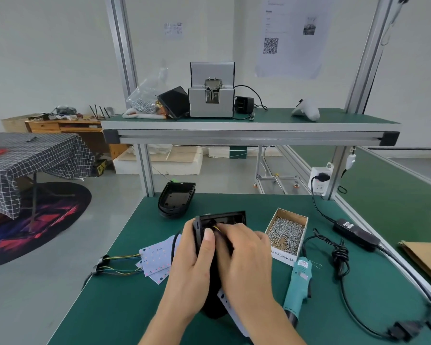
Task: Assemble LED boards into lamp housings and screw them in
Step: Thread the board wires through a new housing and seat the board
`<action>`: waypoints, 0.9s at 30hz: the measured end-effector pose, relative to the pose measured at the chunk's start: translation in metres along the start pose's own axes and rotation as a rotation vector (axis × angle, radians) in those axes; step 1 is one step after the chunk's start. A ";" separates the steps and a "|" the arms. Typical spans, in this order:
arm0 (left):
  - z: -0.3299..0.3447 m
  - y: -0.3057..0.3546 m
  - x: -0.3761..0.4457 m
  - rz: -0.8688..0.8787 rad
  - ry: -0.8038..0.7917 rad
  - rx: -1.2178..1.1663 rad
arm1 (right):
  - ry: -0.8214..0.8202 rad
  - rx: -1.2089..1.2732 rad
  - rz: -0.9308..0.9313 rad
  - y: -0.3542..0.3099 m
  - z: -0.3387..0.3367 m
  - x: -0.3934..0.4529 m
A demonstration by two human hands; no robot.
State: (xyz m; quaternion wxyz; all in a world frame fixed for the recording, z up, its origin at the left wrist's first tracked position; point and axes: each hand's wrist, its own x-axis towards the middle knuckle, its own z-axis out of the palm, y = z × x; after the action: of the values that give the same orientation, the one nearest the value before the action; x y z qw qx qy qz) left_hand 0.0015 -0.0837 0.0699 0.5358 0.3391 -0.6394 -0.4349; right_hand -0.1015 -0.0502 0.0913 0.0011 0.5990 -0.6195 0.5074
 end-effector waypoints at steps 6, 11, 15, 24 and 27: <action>-0.007 0.002 0.002 0.006 -0.019 -0.012 | -0.094 -0.199 -0.175 -0.001 -0.006 0.002; -0.006 0.000 -0.004 -0.023 -0.056 -0.015 | -0.207 -0.341 -0.139 0.002 -0.003 0.004; -0.002 0.005 -0.003 -0.068 -0.049 -0.091 | -0.169 -0.300 -0.161 0.007 -0.002 0.000; -0.005 0.010 -0.003 -0.116 -0.003 -0.211 | 0.161 0.068 0.063 0.036 -0.020 0.006; -0.008 0.015 -0.003 -0.125 0.000 -0.278 | -0.105 0.257 0.268 0.042 -0.026 0.016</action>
State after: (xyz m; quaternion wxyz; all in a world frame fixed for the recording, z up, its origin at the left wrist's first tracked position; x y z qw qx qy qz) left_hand 0.0101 -0.0766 0.0831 0.5494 0.3010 -0.5506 -0.5517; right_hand -0.1523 -0.0554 0.0872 -0.1753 0.5322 -0.6230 0.5458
